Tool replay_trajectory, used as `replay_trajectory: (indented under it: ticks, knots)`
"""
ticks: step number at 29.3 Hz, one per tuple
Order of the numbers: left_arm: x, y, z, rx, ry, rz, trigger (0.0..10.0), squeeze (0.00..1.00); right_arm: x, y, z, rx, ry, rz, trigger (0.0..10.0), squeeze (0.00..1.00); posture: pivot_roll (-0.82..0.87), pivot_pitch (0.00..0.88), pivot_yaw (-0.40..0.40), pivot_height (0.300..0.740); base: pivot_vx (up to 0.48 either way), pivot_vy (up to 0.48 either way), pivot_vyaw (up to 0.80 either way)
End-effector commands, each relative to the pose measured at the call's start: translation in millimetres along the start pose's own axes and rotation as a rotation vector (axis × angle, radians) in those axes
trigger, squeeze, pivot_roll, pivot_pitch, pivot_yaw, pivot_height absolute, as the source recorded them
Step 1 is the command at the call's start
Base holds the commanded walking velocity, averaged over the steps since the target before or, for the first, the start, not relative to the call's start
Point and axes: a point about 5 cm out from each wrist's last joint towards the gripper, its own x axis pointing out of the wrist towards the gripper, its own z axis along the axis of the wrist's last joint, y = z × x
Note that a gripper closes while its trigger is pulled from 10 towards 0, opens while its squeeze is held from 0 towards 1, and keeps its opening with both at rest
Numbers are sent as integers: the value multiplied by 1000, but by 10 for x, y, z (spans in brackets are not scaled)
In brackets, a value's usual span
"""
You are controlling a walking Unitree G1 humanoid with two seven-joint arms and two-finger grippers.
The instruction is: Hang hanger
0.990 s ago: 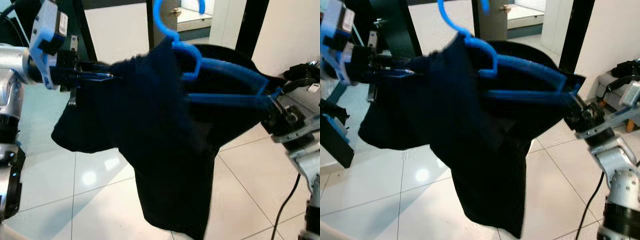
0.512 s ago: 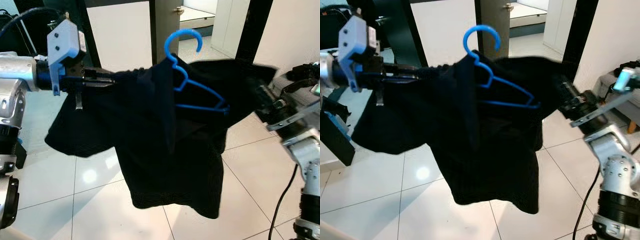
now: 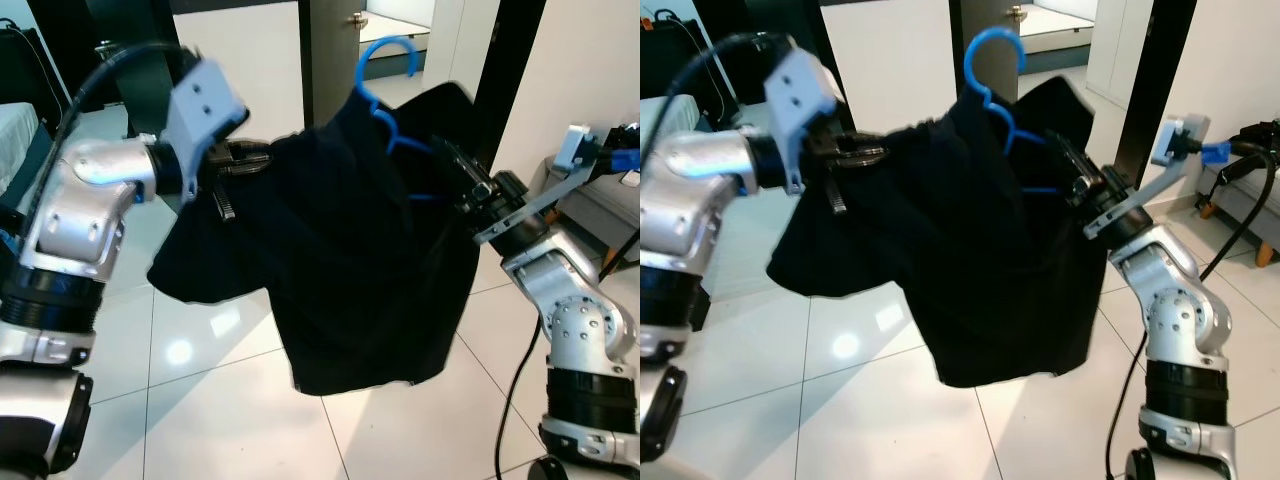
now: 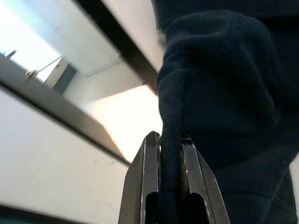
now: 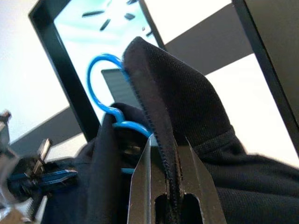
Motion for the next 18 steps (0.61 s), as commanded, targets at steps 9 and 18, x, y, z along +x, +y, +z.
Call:
replay_trajectory:
  ticks: [9,18]
  knots:
    - [-67,-46,-315,72,196,196,0,0,194,185,108,1,-81,57,0,0,-8,0,30,740,0,0,0]
    - [-308,30,-441,161,378,167,0,0,-66,-471,237,-138,-57,-353,0,0,-3,0,29,740,0,0,0]
